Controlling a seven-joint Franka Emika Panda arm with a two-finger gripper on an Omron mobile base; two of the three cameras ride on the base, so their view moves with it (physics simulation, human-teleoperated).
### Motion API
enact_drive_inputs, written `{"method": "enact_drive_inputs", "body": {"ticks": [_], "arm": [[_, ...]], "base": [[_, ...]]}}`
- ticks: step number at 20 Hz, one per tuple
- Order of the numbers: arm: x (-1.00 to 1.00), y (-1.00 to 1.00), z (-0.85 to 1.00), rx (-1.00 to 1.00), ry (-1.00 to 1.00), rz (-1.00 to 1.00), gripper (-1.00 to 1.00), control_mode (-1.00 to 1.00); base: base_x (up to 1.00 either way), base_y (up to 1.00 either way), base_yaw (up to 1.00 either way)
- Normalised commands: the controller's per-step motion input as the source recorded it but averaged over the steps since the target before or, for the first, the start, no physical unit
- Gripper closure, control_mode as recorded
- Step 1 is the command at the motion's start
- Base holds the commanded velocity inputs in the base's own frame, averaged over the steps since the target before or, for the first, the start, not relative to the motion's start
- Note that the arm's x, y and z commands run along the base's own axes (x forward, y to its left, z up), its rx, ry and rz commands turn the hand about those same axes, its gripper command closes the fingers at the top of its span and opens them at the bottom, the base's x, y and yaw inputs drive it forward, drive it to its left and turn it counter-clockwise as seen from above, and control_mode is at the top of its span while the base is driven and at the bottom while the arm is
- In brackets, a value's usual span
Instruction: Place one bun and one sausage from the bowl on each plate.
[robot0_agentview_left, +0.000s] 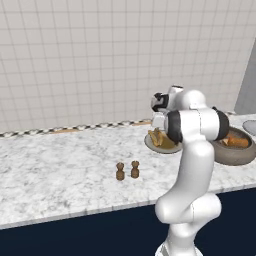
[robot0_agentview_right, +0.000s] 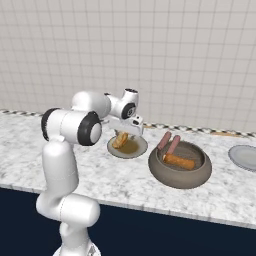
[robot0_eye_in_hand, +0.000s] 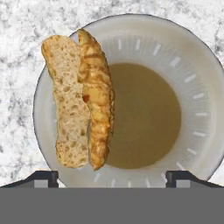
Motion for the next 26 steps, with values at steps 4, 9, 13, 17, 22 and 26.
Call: {"method": "enact_drive_inputs", "body": {"ticks": [4,9,13,17,22,26], "arm": [[-0.33,-0.71,0.62,0.0,-0.01,0.0,-1.0,-1.0],[0.0,-0.78,0.55,0.02,0.0,0.0,-1.0,-1.0],[0.0,-0.77,0.42,0.01,0.03,0.0,-1.0,-1.0],[0.0,-0.88,0.17,0.0,0.0,0.0,-1.0,-1.0],[0.0,-0.81,-0.05,0.0,0.0,0.0,-1.0,-1.0],[0.0,-0.56,-0.08,0.0,0.0,0.0,-1.0,-1.0]], "base": [[0.0,0.0,0.0],[0.0,0.0,0.0],[0.0,0.0,0.0],[0.0,0.0,0.0],[0.0,0.0,0.0],[0.0,0.0,0.0]]}}
